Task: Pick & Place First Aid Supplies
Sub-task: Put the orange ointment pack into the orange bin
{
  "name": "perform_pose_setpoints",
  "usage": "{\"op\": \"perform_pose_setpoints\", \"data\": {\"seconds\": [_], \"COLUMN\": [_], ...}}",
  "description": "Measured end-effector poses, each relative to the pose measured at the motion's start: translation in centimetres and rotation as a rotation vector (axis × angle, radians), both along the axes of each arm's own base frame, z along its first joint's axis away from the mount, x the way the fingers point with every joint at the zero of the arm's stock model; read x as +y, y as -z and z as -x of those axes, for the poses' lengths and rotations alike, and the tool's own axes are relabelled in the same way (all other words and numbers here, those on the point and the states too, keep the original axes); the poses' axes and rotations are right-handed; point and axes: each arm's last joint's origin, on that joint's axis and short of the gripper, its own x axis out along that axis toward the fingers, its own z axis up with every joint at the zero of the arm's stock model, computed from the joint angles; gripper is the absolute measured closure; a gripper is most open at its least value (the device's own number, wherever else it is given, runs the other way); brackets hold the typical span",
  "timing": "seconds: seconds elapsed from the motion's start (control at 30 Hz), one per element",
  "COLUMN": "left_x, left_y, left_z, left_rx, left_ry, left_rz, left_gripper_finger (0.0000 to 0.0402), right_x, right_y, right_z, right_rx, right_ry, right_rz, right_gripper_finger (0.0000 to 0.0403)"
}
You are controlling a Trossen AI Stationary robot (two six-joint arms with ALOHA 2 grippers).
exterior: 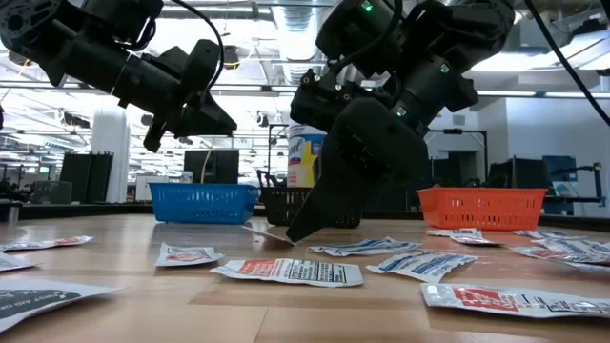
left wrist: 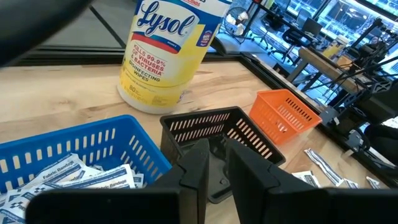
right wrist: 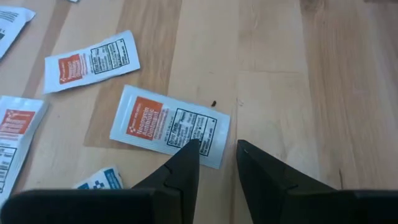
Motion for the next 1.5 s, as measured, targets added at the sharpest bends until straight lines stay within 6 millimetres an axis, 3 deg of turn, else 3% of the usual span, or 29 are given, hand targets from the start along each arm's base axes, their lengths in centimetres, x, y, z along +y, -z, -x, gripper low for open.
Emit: {"op": "perform_pose_setpoints", "data": {"seconds": [0.17,0.37,0.63,0.73,0.93,1.1,1.3,1.5], "left_x": [0.0,0.0,0.0,0.0,0.0,0.0,0.0,0.0], "left_y": [0.0,0.0,0.0,0.0,0.0,0.1,0.1,0.2], "left_z": [0.0,0.0,0.0,0.0,0.0,0.0,0.0,0.0], "left_rx": [0.0,0.003,0.004,0.004,0.006,0.011,0.019,0.022], "left_ry": [0.0,0.001,0.001,0.001,0.001,0.001,0.001,0.001], "left_rz": [0.0,-0.004,-0.006,-0.006,-0.006,-0.006,-0.008,-0.008], "left_gripper_finger": [0.0345,0.0345,0.0345,0.0345,0.0345,0.0345,0.0345,0.0345], "right_x": [-0.1,-1.1,-3.0,-3.0,-2.9,-3.2,-3.1,-1.9], "right_y": [0.0,0.1,-0.2,-1.2,-5.0,-5.6,-3.2,-3.0], "right_z": [0.0,-0.1,-0.1,0.3,1.6,1.9,1.4,1.0], "right_rx": [0.003,0.019,0.051,0.05,0.042,0.042,0.087,0.032], "right_ry": [0.003,0.01,0.086,0.084,0.027,0.05,0.016,-0.028], "right_rz": [0.001,0.017,-0.029,-0.031,0.024,0.058,0.093,0.082], "right_gripper_finger": [0.031,0.039,0.04,0.0397,0.0401,0.0385,0.0337,0.0289]}}
